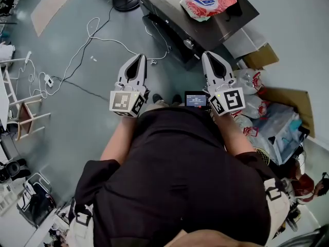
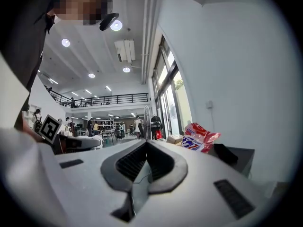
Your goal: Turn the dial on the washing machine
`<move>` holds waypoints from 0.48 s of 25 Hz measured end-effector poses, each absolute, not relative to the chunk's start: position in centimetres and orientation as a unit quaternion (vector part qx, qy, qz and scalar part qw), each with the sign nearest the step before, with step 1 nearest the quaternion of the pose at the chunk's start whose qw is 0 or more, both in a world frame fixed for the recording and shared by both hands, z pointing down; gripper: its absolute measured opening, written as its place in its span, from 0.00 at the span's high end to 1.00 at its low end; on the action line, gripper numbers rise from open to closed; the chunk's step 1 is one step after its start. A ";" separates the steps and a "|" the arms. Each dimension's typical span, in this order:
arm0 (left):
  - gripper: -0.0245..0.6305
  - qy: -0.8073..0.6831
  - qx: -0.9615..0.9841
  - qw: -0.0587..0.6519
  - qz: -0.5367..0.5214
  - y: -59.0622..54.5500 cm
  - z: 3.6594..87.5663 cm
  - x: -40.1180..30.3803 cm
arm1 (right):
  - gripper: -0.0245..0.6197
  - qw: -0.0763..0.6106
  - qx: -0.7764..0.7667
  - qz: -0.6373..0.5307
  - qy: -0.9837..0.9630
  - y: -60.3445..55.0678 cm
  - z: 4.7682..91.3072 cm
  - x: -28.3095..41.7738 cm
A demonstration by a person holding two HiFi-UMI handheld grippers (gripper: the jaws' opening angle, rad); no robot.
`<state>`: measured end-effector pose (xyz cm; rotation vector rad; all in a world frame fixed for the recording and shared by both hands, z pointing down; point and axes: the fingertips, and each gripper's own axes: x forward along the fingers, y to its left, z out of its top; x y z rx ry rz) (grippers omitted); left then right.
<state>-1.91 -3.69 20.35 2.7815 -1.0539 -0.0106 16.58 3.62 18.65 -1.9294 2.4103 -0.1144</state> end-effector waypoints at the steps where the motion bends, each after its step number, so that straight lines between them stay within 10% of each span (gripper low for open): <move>1: 0.97 -0.352 0.933 0.082 -0.008 -3.3 20.2 -1.5 | 0.96 0.027 -0.625 -0.036 0.780 4.0 18.7 17.1; 12: 0.97 -0.300 0.951 0.077 0.014 -0.9 21.2 3.1 | 0.96 0.029 -0.641 -0.047 0.766 6.3 20.1 19.9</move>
